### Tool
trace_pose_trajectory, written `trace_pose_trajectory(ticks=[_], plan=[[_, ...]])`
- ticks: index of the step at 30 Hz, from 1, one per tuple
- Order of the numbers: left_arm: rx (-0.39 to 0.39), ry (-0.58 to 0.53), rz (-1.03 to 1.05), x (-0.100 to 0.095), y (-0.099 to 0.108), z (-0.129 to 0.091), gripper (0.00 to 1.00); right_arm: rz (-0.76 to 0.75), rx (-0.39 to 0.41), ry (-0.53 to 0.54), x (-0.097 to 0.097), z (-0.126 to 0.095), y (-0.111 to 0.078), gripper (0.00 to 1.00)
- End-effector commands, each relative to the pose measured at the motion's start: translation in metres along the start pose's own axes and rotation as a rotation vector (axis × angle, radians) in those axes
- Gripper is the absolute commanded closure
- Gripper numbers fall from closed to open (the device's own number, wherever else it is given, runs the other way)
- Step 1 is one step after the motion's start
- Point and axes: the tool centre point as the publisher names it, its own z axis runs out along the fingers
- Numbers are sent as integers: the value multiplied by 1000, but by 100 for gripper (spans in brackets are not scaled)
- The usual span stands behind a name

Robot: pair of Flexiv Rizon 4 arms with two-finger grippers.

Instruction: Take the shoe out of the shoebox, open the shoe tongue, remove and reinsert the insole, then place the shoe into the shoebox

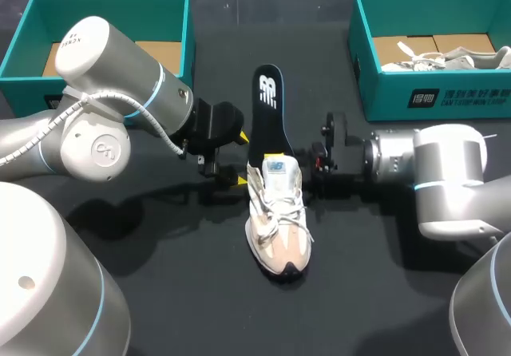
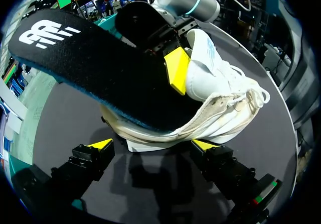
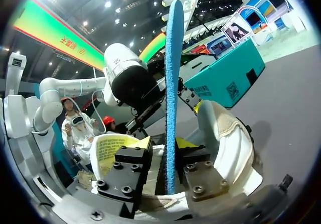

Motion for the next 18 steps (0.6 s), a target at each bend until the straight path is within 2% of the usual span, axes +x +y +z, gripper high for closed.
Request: trace_pose_trajectory(ticks=[1, 18], plan=[[1, -1, 1, 1, 0, 0, 0, -5, 9, 2, -3, 2, 1, 69], [1, -1, 1, 1, 0, 0, 0, -50, 37, -19, 13, 4, 9, 64]])
